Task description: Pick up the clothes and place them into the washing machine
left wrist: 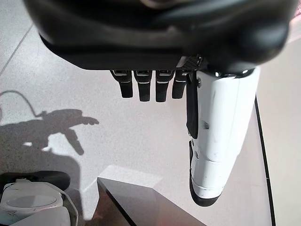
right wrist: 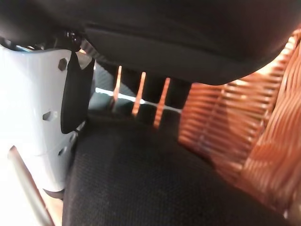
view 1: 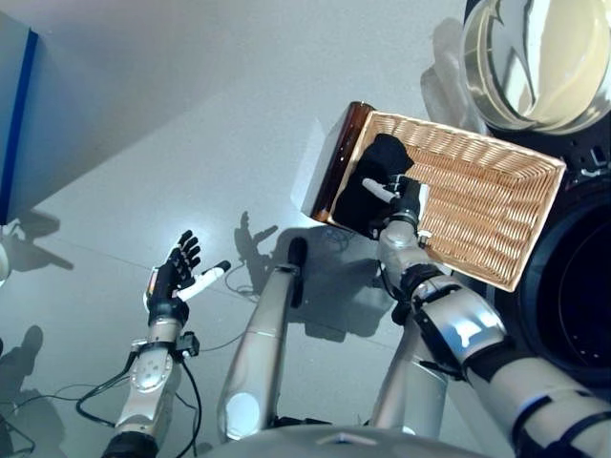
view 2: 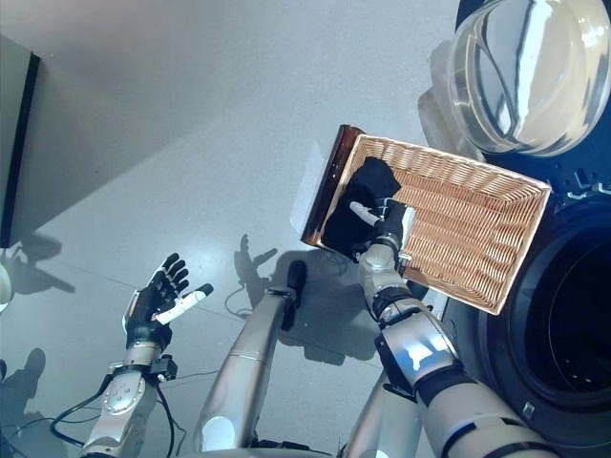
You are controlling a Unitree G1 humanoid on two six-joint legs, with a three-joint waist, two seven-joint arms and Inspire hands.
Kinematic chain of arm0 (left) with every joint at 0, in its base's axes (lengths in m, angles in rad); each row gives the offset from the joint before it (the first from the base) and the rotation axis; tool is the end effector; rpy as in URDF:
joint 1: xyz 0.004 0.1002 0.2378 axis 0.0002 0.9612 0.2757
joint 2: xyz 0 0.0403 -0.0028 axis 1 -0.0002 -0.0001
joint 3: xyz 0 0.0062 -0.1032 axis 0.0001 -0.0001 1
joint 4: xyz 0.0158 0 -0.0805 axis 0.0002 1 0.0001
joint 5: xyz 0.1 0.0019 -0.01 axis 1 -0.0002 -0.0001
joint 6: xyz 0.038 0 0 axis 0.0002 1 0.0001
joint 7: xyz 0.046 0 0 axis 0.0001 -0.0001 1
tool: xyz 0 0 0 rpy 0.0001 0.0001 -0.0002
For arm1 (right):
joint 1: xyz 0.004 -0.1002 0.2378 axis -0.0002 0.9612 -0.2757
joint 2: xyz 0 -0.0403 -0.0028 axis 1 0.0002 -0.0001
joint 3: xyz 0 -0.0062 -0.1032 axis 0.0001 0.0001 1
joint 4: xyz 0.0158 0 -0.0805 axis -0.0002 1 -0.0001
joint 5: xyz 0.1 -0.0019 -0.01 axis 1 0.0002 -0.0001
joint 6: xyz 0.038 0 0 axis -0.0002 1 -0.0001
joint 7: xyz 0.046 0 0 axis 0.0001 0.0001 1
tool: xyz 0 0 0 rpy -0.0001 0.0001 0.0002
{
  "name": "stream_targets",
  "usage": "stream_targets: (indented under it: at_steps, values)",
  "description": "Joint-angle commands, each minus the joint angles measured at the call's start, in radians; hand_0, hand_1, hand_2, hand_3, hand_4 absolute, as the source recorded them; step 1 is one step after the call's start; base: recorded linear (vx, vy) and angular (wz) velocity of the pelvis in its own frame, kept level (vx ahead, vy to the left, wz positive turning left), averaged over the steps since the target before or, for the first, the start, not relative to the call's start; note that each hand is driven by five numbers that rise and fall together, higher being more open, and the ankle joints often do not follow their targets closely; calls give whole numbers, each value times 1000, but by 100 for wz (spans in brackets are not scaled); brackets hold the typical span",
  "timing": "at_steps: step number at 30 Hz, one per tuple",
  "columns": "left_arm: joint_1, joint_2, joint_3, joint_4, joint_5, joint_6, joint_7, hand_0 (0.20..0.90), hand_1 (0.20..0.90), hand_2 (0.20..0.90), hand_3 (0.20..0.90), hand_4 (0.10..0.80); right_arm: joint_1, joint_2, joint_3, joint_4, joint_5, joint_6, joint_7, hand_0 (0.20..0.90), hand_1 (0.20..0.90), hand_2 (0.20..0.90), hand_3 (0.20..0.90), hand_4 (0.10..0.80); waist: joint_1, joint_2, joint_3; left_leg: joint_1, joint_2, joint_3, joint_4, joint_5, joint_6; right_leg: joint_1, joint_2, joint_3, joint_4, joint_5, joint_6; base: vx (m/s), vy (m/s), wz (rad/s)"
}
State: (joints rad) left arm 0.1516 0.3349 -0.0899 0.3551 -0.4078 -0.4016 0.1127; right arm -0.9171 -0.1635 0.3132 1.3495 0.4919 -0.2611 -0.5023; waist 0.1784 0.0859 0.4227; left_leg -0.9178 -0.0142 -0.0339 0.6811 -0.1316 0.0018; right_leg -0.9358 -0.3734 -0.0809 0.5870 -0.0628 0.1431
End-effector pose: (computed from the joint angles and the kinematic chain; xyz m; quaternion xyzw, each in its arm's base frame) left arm 0.1507 0.2250 -0.0168 -0.0172 0.0542 0.1063 0.9927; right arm 0.3337 -0.1429 0.0605 -0.0349 0.0981 -0.2137 0.9713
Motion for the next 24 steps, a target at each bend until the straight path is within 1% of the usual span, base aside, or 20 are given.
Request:
stream_targets:
  at_steps: [1,11,18,24]
  values:
    - [48,110,66,-104,-10,-83,25,900,900,900,900,800,-64,80,15,-48,-54,-34,17,200,200,200,200,300,31,17,-2,-19,5,2,-34,-6,-47,25,-13,94,55,24,2,0,0,0]
    - [45,114,71,-78,-8,-81,27,900,900,900,900,800,-34,74,4,-69,-40,-42,23,200,200,200,200,300,27,11,-14,-7,8,2,-44,-5,-47,35,-13,91,49,29,4,0,0,0]
    - [33,109,54,-36,-15,-78,20,900,900,900,900,800,45,56,-51,-131,78,-87,64,200,200,200,200,300,16,-1,-22,48,14,9,-96,7,-47,94,-13,74,-9,50,10,5,-2,0]
    - [30,87,51,14,-39,-74,-5,900,900,900,900,800,170,33,-80,-241,199,-127,157,200,200,200,200,300,-2,-21,-44,119,17,12,-161,26,-52,173,-18,54,-89,79,19,42,-15,-6]
